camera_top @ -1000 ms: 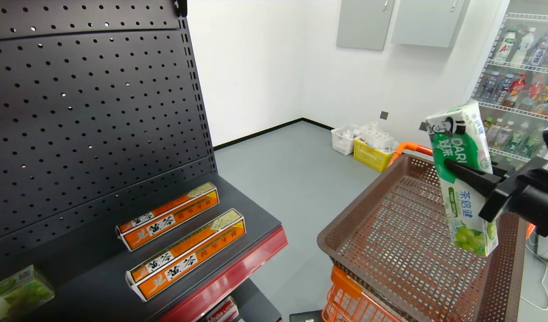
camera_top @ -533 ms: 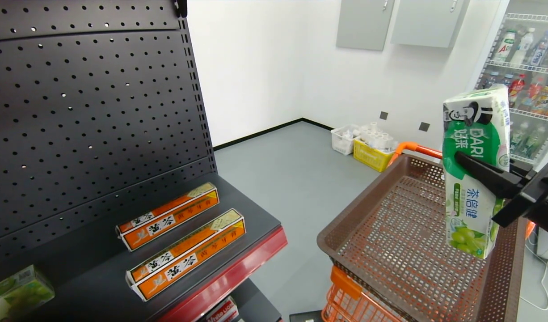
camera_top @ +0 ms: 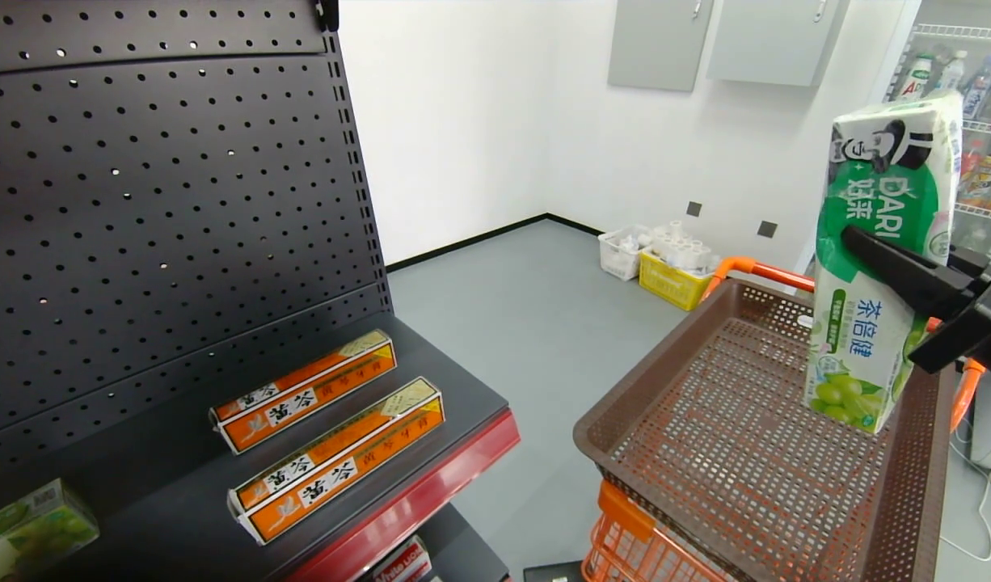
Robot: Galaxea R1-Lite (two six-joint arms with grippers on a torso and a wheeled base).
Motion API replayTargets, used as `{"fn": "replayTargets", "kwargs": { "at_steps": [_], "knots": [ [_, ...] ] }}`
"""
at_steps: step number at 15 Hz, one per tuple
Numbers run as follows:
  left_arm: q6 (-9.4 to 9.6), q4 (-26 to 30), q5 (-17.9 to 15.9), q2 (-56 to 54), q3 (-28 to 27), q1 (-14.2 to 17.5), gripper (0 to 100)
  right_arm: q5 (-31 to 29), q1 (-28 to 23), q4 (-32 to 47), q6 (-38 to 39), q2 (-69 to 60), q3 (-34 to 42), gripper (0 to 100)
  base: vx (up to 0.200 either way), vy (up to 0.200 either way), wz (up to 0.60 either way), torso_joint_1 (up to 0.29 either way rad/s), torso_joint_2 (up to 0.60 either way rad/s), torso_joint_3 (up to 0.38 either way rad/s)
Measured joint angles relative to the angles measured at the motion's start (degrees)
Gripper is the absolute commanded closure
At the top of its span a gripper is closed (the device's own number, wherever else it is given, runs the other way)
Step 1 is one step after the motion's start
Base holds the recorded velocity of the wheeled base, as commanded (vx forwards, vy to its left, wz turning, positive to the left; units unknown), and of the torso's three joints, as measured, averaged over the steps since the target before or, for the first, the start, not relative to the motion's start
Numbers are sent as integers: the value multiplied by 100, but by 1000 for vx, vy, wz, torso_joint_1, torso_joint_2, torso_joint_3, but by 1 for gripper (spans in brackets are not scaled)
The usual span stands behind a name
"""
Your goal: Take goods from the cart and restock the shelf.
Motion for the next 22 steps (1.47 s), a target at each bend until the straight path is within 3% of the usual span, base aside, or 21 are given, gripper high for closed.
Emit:
{"fn": "replayTargets", "kwargs": {
  "at_steps": [11,22],
  "knots": [
    [-2,0,0,0,0,-2,0,-7,507,195,317,-124,-524,100,0,0,0,0,0,0],
    [0,-2,0,0,0,0,0,11,529,189,310,-101,-549,100,0,0,600,1,4,3]
  ]
}}
